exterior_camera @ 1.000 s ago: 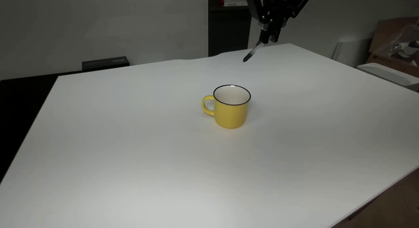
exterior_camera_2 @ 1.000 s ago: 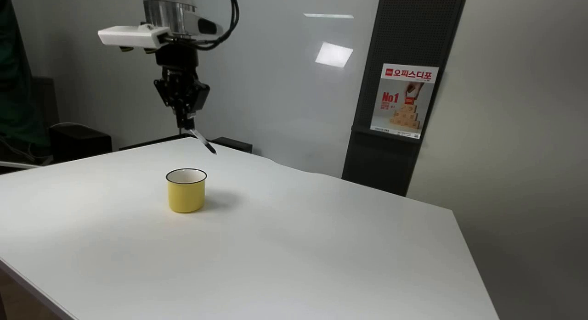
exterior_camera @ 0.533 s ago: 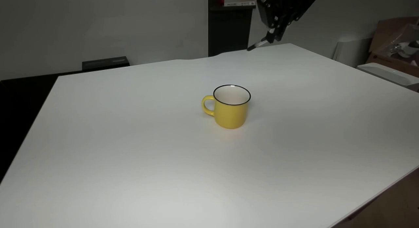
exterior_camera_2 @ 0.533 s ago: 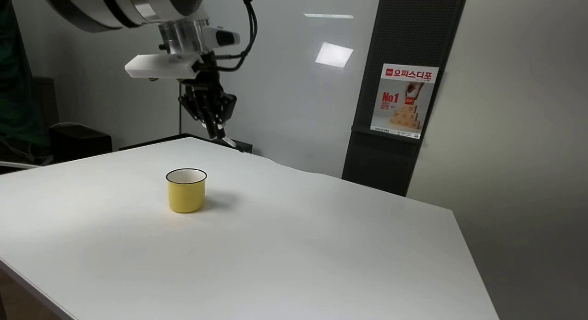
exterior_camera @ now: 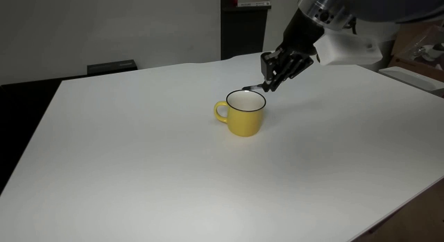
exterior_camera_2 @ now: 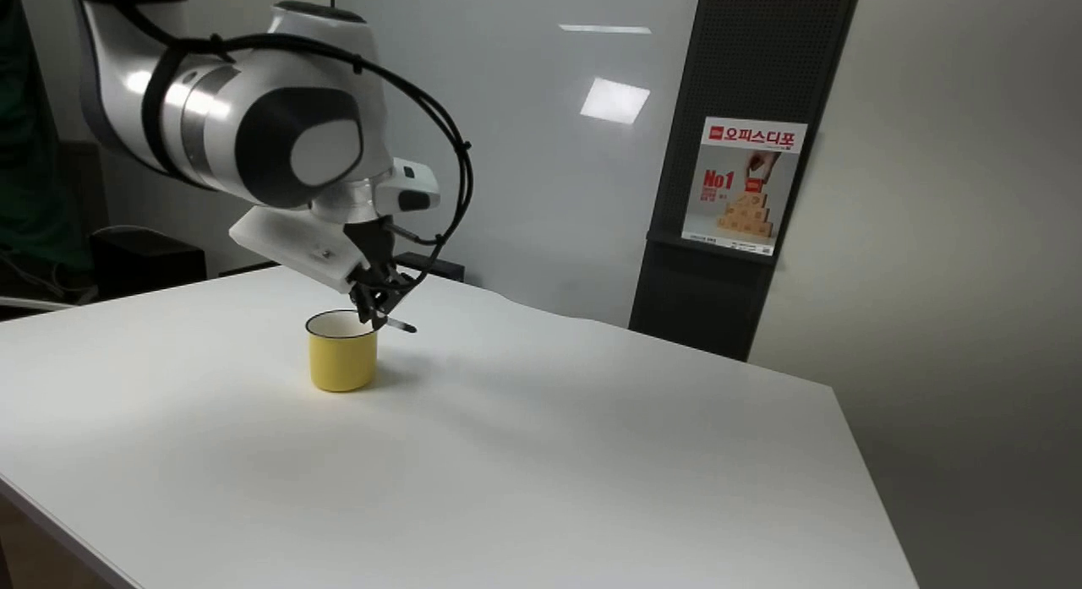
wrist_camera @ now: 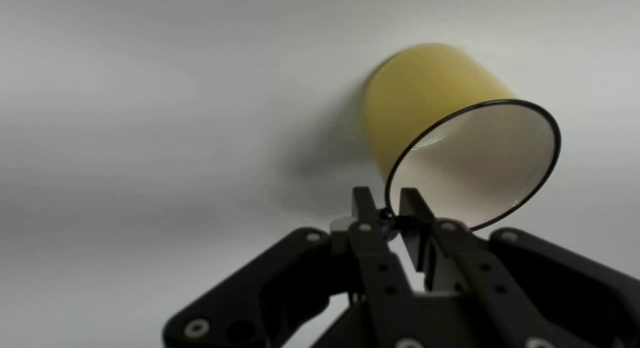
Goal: Take the pen out of the yellow mug
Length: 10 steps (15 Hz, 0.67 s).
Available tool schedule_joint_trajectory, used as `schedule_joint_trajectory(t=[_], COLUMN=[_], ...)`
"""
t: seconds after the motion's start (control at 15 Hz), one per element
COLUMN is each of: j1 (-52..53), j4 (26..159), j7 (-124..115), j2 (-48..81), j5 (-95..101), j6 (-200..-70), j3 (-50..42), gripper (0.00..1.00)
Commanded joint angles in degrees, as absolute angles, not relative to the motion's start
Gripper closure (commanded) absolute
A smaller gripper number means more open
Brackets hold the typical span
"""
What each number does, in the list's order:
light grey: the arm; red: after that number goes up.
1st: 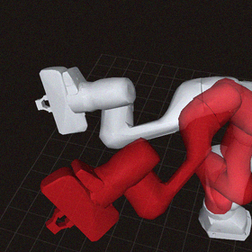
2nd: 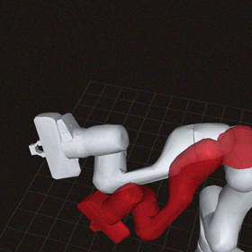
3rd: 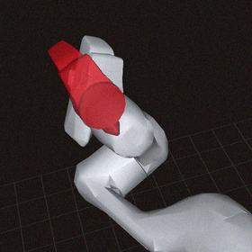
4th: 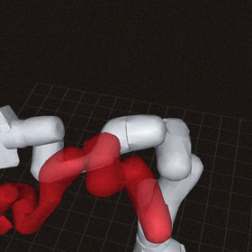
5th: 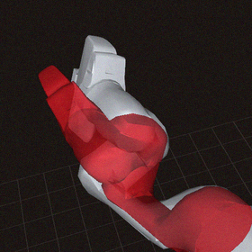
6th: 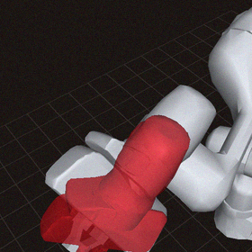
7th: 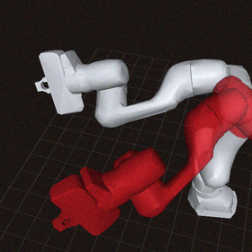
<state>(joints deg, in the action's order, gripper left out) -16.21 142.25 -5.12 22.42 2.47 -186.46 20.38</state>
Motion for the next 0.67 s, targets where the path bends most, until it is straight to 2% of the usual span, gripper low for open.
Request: schedule_joint_trajectory(t=[0.0,0.27,0.6], j1=[-31.4,-44.5,-52.0], j4=[139.0,138.7,138.9], j7=[-1.3,2.0,6.3], j2=[29.8,32.5,32.9], j5=[5.4,9.2,8.4], j6=[-187.3,-184.6,-181.2], j3=[33.2,40.8,44.0], gripper=[0.95,0.95,0.95])
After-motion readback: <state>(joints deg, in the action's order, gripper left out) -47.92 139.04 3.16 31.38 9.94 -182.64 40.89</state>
